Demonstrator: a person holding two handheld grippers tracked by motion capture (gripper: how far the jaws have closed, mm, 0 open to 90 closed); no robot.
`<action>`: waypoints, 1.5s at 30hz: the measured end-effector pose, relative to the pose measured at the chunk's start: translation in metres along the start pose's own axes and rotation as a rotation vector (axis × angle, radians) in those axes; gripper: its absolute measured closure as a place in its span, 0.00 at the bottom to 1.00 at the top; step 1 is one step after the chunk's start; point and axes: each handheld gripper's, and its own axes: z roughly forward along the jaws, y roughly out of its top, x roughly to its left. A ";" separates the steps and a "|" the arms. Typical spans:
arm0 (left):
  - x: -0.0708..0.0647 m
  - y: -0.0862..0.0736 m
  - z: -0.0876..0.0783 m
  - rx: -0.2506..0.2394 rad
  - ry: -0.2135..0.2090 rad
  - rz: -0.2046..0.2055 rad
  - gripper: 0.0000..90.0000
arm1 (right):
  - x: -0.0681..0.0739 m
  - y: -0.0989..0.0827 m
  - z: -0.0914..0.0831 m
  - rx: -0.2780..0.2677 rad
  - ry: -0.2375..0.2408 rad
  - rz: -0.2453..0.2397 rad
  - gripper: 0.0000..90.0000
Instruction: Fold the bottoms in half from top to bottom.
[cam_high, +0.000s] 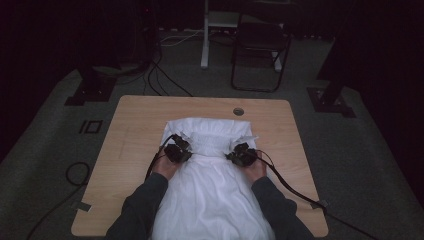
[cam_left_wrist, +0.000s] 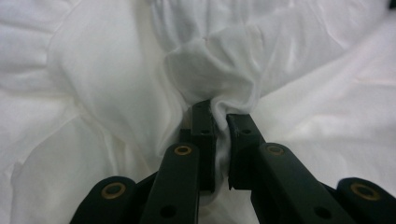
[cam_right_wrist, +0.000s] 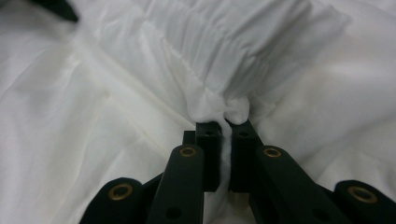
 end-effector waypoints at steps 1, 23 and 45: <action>0.002 0.003 0.003 -0.010 -0.007 -0.013 0.93 | -0.007 0.004 0.003 -0.001 -0.002 0.014 0.95; 0.026 0.031 0.022 -0.015 0.088 -0.009 0.93 | -0.035 0.039 0.028 0.017 -0.058 0.152 0.95; -0.040 -0.018 -0.102 -0.315 -0.155 0.034 0.94 | 0.018 0.012 -0.110 -0.216 0.040 -0.030 0.95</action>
